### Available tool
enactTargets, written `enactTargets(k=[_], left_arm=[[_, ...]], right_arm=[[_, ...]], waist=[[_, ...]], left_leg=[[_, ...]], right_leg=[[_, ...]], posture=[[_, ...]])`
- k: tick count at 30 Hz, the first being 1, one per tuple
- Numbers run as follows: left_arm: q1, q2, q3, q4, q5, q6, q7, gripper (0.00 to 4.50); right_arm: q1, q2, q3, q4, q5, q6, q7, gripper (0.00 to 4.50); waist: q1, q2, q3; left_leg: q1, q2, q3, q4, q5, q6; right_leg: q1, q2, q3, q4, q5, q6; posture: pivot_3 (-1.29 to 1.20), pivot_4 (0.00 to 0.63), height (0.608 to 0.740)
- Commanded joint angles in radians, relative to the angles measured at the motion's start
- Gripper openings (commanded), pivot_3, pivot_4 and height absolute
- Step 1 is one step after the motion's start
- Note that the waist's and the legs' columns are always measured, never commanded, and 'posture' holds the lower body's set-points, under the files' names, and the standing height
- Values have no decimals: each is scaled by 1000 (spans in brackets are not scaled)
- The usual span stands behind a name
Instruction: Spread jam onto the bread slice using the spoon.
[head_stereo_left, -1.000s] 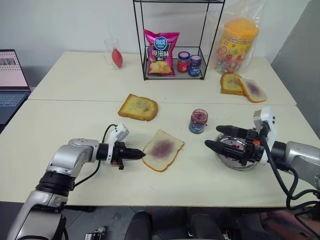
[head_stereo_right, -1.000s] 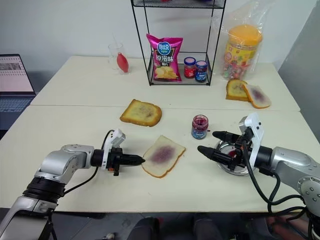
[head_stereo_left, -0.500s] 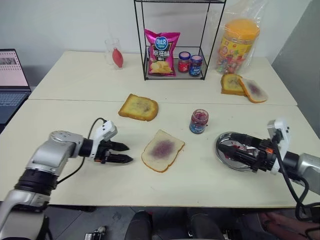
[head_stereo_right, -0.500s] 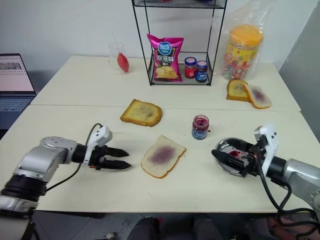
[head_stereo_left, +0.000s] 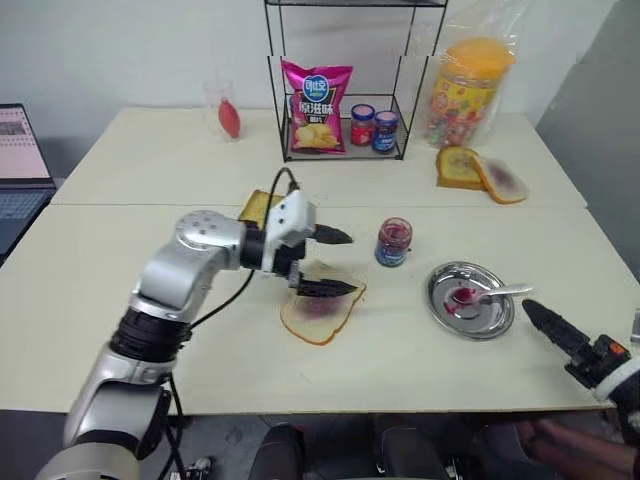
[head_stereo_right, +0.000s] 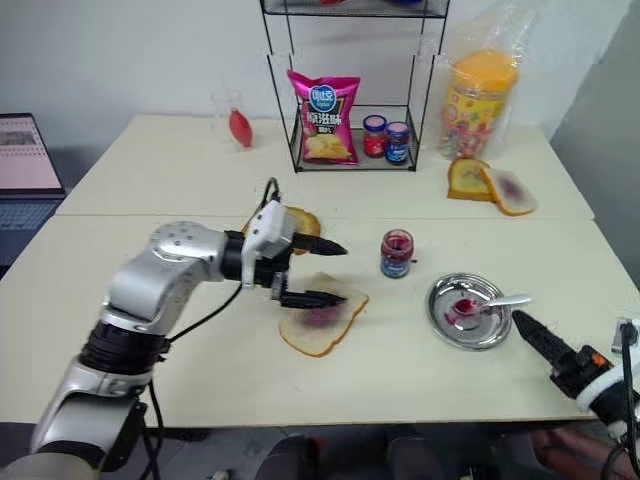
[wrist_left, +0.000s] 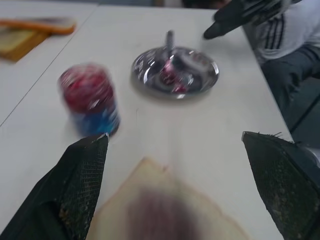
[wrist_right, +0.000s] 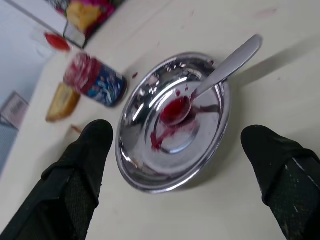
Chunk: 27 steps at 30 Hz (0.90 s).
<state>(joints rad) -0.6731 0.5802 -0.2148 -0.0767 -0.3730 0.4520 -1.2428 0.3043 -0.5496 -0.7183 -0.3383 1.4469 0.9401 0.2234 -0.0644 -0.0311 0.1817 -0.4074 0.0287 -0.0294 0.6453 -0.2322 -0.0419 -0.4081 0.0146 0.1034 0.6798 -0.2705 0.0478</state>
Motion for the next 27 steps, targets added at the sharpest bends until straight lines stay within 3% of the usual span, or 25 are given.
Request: enactTargets(k=[1, 10, 27], left_arm=[[23, -24, -12, -25, 33, -70, 35, 4435], [89, -20, -18, -56, 54, -97, 52, 4435], [92, -29, -25, -62, 59, -104, 68, 4435]], right_arm=[[-74, 31, 19, 62, 50, -45, -73, 4500], [-233, 87, 85, 247, -32, -102, -102, 4500], [-385, 165, 119, 431, -200, -207, -17, 4500]], waist=[[-1, 1, 0], [7, 2, 0], [2, 2, -1]], left_leg=[[5, 0, 0, -1, 0, 0], [5, 0, 1, -1, 0, 0], [7, 0, 5, 1, 0, 1]], right_leg=[[1, 1, 0, 1, 0, -1], [3, 1, 0, -2, -1, -1], [4, 1, 6, -1, 0, -1]], posture=[[0, 150, 740], [0, 150, 740], [0, 150, 740]])
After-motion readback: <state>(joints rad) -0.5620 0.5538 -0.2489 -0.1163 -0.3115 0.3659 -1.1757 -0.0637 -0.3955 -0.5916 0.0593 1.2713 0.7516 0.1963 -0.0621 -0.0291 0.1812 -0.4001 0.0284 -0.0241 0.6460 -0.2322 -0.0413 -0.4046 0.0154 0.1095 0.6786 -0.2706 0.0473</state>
